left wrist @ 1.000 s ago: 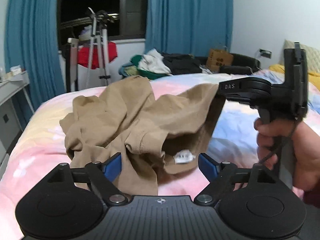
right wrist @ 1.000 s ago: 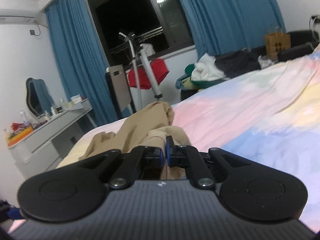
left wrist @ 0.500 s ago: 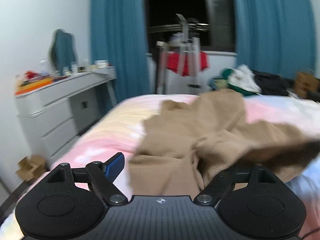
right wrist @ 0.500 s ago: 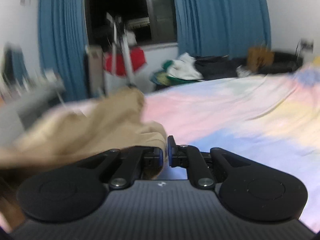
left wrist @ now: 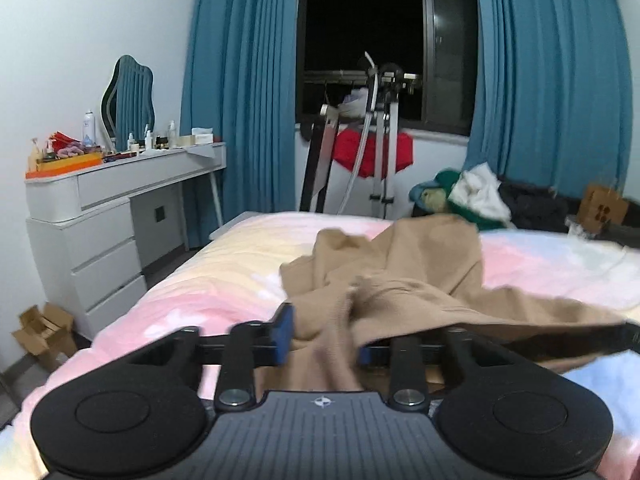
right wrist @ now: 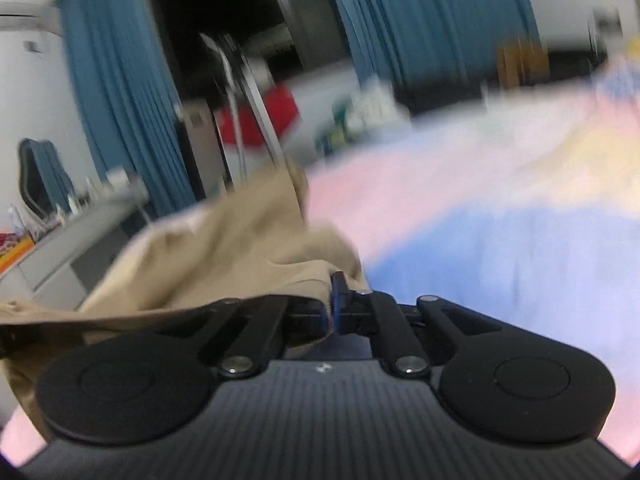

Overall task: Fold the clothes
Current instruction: 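Lift the T-shirt with both tools and shake it out in the air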

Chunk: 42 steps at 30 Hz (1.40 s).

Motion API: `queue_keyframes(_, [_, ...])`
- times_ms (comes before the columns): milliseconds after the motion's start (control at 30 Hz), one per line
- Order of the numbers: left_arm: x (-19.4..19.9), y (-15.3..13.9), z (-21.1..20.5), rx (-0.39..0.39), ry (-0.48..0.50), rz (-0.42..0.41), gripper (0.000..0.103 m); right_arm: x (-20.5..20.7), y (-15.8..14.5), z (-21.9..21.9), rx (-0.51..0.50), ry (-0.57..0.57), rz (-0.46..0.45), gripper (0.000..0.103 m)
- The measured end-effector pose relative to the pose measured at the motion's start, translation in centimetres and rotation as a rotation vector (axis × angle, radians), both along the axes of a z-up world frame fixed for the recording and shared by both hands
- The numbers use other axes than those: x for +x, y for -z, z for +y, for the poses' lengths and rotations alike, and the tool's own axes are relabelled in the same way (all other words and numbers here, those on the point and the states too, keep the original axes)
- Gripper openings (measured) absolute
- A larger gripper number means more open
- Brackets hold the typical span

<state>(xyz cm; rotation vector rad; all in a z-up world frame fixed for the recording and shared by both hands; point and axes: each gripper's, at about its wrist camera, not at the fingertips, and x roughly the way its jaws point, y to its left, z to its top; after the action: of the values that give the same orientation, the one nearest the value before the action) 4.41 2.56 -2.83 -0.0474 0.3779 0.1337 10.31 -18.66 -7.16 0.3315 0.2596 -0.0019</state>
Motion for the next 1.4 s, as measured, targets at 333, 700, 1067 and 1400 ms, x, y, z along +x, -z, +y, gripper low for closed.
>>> queue_keyframes(333, [-4.5,-13.6,1.7,-0.075,0.078,-0.382,0.009,-4.2,-18.4,0.6,-0.074,-0.015,-0.383,0.005])
queue_keyframes(700, [-9.9,-39.2,1.4,-0.003,0.206,-0.574,0.010,-13.1,-40.8,-2.1,-0.156,-0.019,-0.680,0.005])
queue_keyframes(1067, [-12.6,-46.9,-0.7,-0.044,0.215,-0.546,0.011,-15.1,-48.1,-5.0,-0.107,-0.071,-0.597,0.005])
queue_keyframes(1400, [6.2,-34.4,-0.1,-0.067,0.201,-0.300,0.011,2.2,-37.8,-4.2,-0.136,-0.057,-0.329,0.005])
